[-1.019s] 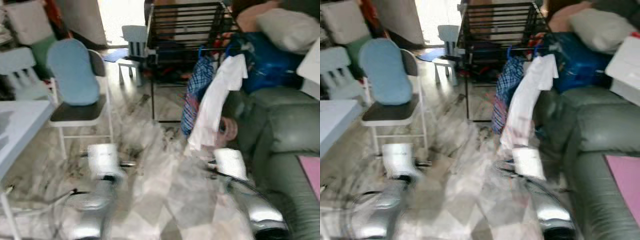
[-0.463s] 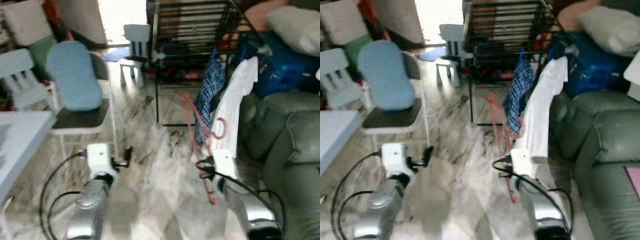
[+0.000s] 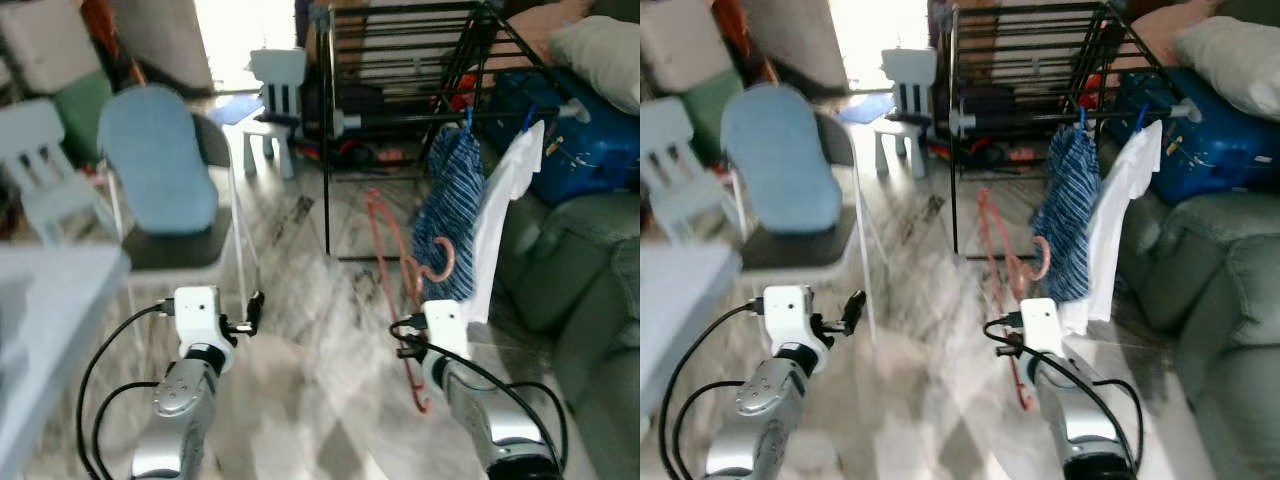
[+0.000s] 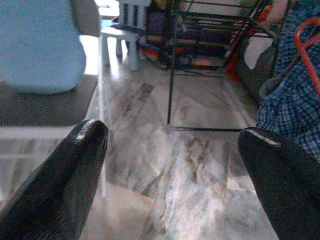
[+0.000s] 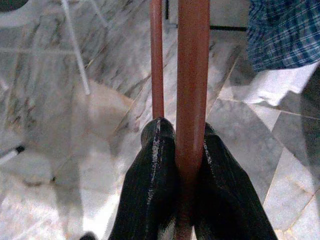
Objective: Hang hanger
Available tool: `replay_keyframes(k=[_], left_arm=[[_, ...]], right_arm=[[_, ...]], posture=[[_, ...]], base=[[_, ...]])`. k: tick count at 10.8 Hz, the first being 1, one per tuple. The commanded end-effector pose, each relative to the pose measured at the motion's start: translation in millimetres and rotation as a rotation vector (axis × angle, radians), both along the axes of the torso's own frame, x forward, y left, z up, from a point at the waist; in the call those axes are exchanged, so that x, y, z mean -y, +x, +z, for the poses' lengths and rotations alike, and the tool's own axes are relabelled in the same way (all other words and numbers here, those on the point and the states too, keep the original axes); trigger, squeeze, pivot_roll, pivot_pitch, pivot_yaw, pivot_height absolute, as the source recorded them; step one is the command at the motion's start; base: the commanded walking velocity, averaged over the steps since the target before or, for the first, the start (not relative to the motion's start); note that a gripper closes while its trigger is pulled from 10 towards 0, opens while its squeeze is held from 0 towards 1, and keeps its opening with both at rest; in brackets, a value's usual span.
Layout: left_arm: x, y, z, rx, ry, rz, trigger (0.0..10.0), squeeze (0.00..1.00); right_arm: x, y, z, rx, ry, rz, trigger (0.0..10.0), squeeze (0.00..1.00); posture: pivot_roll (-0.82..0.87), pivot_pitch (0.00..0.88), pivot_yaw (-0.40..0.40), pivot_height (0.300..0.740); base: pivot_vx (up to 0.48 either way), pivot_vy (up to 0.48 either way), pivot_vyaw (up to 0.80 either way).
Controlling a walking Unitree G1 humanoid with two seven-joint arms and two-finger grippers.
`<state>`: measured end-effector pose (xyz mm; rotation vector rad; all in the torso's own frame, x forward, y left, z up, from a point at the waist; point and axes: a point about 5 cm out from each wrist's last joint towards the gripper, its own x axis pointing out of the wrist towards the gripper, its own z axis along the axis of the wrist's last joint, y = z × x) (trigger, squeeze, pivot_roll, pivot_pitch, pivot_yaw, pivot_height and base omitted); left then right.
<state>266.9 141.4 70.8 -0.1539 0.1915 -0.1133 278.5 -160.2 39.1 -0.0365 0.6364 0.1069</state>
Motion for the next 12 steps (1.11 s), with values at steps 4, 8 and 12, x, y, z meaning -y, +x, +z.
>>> replay_keyframes(k=[4, 8, 12], left_arm=[[8.8, 2.1, 2.7, 0.004, 0.000, -0.033, 10.0, 0.00], [11.5, 2.3, 1.3, -0.007, 0.013, -0.040, 10.0, 0.00], [8.6, 2.5, -2.5, -0.030, 0.037, -0.019, 10.0, 0.00]], right_arm=[[5.8, 2.7, 3.8, 0.010, -0.011, -0.023, 10.0, 0.00], [4.9, 4.0, 4.2, 0.011, -0.012, -0.025, 10.0, 0.00], [-1.1, 3.9, 3.4, 0.001, 0.006, 0.019, 10.0, 0.00]], posture=[[-0.12, 0.000, 0.050, 0.740], [-0.12, 0.000, 0.047, 0.740], [-0.12, 0.000, 0.045, 0.740]], base=[[0.413, 0.146, -0.29], [0.480, 0.000, -0.75], [0.475, 0.000, -0.10]])
